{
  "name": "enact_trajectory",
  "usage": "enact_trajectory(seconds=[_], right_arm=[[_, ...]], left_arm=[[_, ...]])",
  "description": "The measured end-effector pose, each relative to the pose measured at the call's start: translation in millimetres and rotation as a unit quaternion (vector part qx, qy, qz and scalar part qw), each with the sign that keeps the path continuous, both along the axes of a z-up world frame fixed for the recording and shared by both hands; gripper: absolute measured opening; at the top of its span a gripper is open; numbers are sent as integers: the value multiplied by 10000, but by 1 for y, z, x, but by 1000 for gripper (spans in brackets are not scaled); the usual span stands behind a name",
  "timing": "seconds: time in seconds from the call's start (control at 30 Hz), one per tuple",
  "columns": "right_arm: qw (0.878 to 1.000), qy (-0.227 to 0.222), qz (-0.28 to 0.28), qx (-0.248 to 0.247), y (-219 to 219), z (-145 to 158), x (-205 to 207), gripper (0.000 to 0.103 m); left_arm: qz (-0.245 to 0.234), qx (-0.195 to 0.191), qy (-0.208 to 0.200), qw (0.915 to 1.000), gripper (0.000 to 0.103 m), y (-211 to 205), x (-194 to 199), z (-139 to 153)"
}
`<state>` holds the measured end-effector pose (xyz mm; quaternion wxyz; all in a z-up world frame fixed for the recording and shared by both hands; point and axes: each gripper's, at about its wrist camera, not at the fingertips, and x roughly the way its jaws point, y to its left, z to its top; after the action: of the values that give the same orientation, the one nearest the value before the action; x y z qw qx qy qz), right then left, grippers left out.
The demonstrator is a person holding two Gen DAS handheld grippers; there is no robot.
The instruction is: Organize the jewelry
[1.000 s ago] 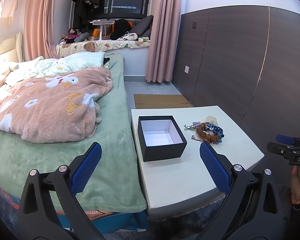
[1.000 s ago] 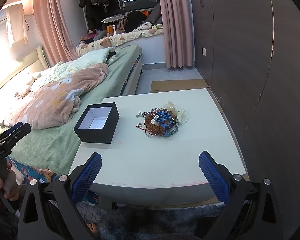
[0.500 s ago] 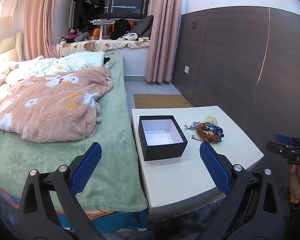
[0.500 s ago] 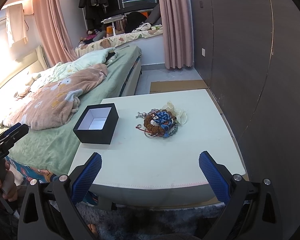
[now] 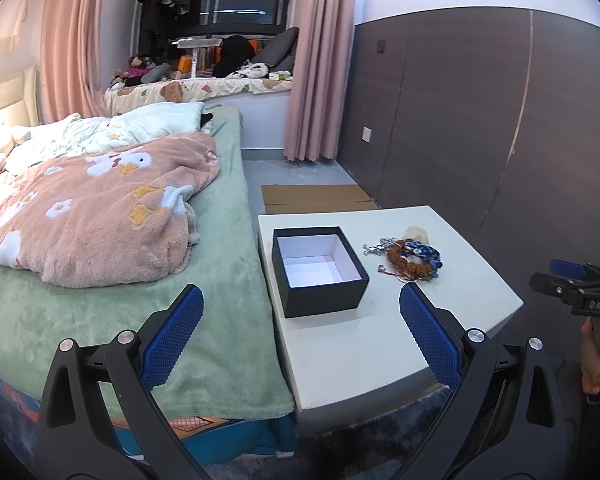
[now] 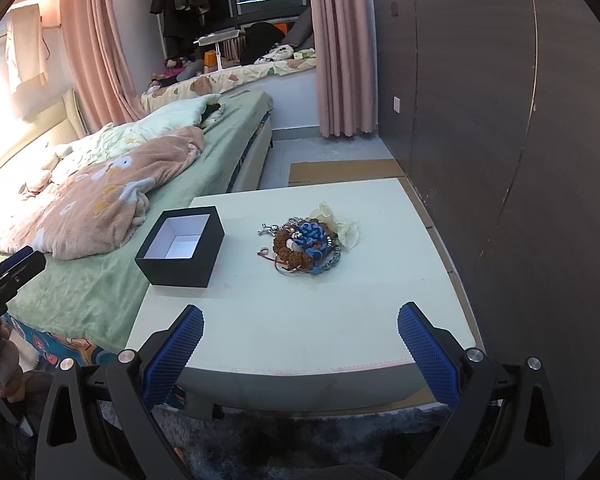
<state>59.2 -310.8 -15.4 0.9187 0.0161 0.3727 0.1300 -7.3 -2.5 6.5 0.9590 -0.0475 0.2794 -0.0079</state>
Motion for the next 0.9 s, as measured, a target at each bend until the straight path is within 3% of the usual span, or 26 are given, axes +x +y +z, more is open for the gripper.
enact_trajectory(seconds=[0.1, 0.47, 0.7, 0.9], right_arm=[[10000, 46, -61, 20, -3, 5, 5, 95], [9983, 130, -247, 517, -29, 30, 31, 95], [9941, 364, -420, 932, -46, 37, 64, 88], [9885, 571, -589, 1271, -61, 31, 96, 83]], left_arm=[[-216, 61, 29, 9997, 98, -11, 1, 9], [-458, -344, 228, 9981, 98, -37, 49, 34], [-691, -583, 379, 9952, 98, -61, 90, 38], [-912, -923, 729, 9889, 85, -81, 135, 32]])
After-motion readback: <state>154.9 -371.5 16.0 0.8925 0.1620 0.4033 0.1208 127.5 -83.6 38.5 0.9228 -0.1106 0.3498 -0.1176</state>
